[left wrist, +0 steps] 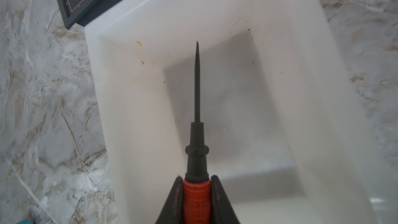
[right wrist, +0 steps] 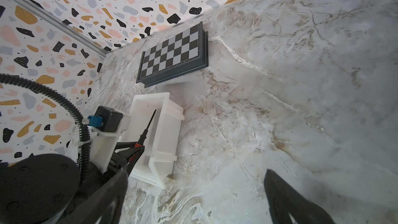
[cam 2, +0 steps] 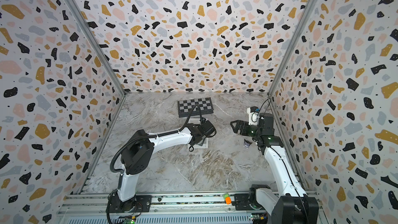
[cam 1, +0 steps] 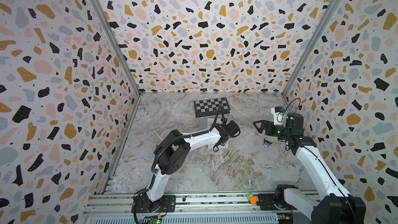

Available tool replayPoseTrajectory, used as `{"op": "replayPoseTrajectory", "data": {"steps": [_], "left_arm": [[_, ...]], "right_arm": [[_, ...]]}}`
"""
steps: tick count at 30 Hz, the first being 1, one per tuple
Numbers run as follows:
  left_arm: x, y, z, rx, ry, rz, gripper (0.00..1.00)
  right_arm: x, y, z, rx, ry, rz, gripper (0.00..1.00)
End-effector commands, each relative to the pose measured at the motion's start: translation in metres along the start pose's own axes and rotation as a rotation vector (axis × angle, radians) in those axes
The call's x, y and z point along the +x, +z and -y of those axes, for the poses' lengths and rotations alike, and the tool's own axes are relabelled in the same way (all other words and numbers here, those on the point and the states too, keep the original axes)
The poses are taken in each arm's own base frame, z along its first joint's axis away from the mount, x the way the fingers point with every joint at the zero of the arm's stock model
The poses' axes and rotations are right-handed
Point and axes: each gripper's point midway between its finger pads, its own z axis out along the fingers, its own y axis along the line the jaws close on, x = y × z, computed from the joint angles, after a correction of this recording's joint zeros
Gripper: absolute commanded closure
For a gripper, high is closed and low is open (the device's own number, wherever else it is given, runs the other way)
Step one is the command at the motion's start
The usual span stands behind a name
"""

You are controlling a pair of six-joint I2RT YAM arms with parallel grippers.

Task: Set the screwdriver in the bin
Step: 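Carry the screwdriver with the left gripper over the white bin and lower it, then open the left gripper to release the screwdriver into the bin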

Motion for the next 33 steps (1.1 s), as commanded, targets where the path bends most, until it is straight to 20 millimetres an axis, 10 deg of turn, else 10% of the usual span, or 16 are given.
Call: {"op": "replayPoseTrajectory", "data": {"steps": [1, 33], "left_arm": [[-0.013, -0.002, 0.0, -0.015, 0.009, 0.03, 0.92], [-0.016, 0.019, 0.015, -0.006, -0.02, 0.039, 0.66]], "right_arm": [[0.0, -0.004, -0.004, -0.017, 0.002, 0.009, 0.01], [0.006, -0.005, -0.007, -0.035, 0.013, 0.004, 0.01]]}}
